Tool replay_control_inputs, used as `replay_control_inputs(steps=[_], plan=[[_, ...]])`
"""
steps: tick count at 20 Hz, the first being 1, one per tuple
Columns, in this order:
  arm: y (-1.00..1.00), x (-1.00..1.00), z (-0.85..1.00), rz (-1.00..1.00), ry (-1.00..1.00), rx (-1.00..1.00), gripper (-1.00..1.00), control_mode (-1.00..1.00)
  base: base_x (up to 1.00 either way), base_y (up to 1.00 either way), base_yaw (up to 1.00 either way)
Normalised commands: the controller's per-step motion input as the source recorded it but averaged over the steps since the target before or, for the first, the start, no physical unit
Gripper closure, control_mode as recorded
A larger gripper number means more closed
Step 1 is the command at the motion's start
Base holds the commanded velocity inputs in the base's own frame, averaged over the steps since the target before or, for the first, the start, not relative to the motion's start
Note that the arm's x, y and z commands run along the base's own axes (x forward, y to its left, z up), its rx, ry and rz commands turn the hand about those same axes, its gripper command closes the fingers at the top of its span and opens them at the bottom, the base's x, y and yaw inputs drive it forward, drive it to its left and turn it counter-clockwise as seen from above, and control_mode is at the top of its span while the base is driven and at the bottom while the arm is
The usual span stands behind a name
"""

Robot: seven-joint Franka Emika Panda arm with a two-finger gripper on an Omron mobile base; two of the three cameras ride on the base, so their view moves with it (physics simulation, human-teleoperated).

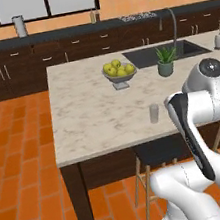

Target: Take a straw from the drawer in front and place it inside the glass cup on the dining counter.

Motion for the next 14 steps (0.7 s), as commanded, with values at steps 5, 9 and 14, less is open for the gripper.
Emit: replay_control_inputs(steps=[5, 9, 14], plan=[[0.0, 0.0, 0.0, 0.0, 0.0, 0.0, 1.0, 1.0, 0.65, -0.06, 0.02], [0.0, 0.0, 0.0, 0.0, 0.0, 0.0, 1.0, 1.0, 1.0, -0.12, 0.0], [0.0, 0.0, 0.0, 0.0, 0.0, 0.0, 1.0, 1.0, 0.85, -0.04, 0.02]])
